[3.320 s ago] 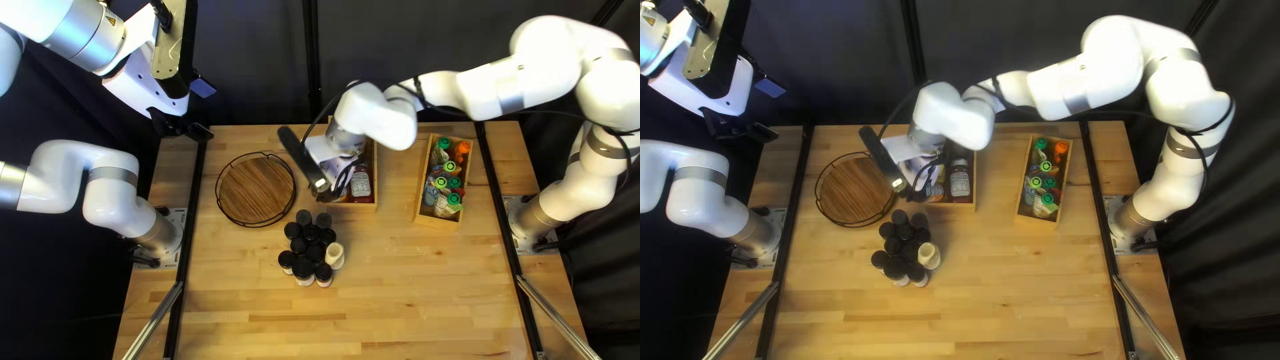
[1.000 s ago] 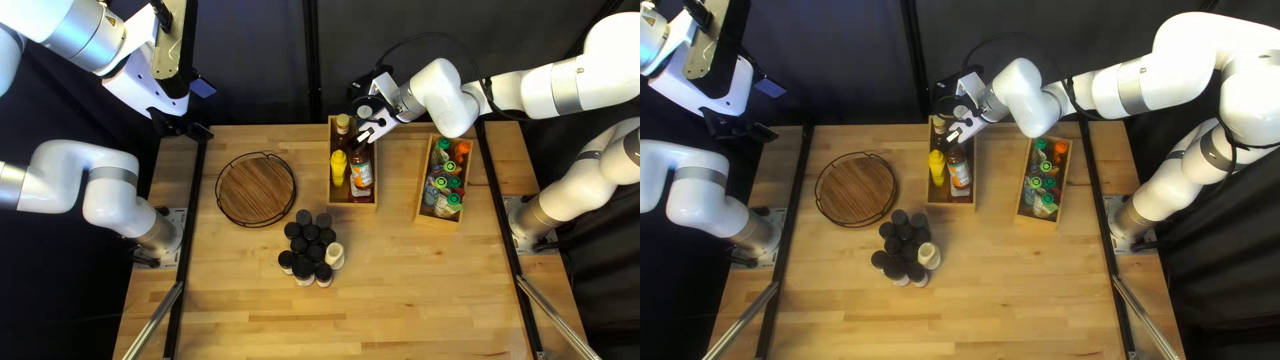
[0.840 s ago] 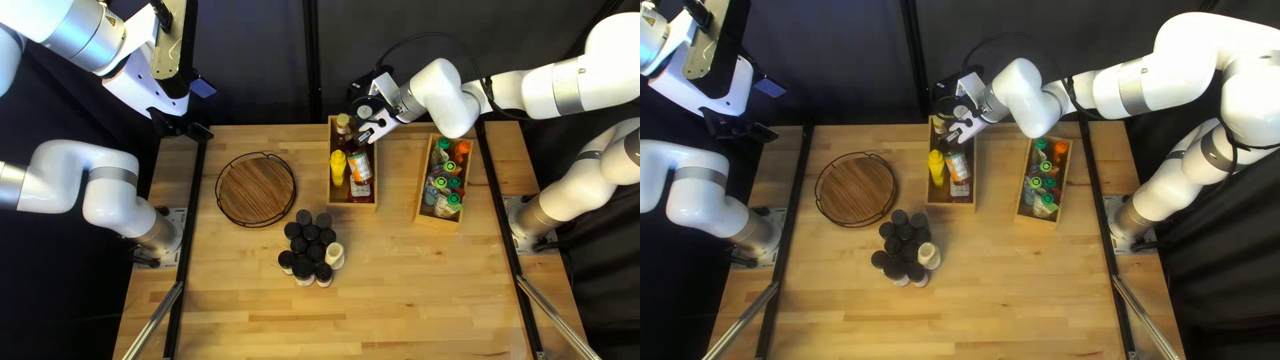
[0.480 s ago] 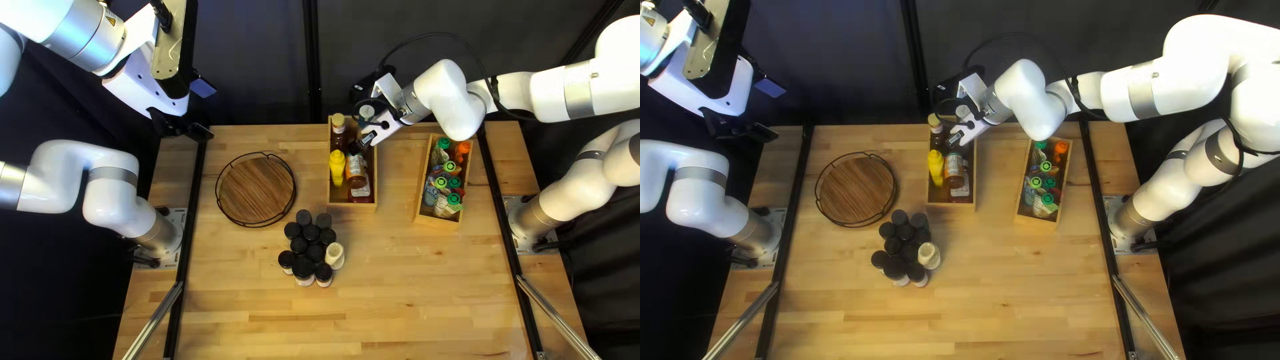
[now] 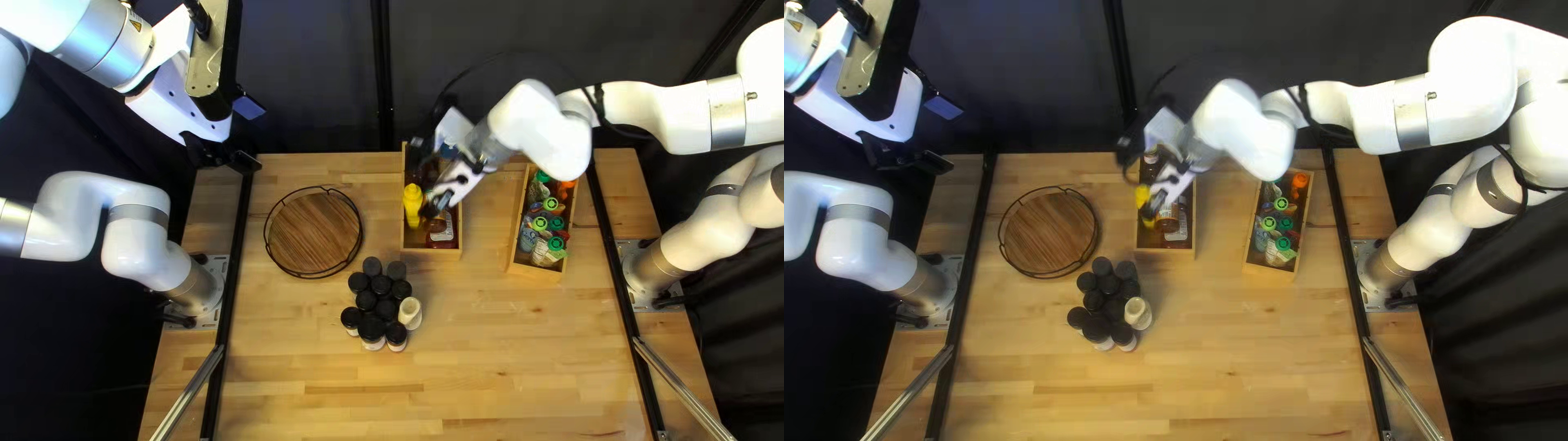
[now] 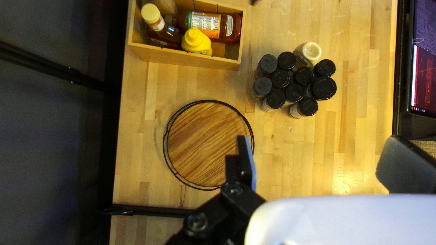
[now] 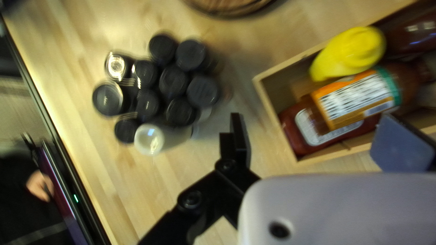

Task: Separate condiments, baby food and spices and place it in 3 different racks/containers

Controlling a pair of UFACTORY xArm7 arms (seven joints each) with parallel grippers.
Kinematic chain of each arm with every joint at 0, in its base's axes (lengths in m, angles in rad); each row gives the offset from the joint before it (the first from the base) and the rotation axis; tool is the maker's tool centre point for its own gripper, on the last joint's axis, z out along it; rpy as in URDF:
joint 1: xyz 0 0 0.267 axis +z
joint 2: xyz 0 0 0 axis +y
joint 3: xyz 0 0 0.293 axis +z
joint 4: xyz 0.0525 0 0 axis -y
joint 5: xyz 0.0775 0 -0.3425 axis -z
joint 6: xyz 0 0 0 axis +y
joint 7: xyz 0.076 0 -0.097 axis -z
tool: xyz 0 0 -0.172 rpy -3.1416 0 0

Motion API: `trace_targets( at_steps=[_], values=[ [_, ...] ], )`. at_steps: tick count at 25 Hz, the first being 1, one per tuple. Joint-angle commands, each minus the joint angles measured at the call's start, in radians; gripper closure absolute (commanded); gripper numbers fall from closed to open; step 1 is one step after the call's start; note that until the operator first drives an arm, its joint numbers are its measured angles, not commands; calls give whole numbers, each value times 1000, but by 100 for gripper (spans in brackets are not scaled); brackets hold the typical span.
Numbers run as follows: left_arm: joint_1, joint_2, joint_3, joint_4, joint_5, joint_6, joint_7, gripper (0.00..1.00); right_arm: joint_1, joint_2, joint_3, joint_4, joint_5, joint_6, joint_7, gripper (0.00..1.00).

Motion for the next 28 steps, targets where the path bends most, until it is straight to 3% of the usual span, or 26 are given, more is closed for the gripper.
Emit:
trace_targets(
  at_steps=[1,11,23,28],
  values=[
    [0,0,0,0,0,0,0,0,39,-43,42,31,-124,36,-84,0],
    [0,0,0,0,0,0,0,0,110,-191,96,86,-313,37,-333,0],
    [0,0,0,0,0,0,0,0,279,-417,67,281,-526,216,-300,0],
    [0,0,0,0,0,0,0,0,313,-464,46,314,-575,253,-290,0]
  ],
)
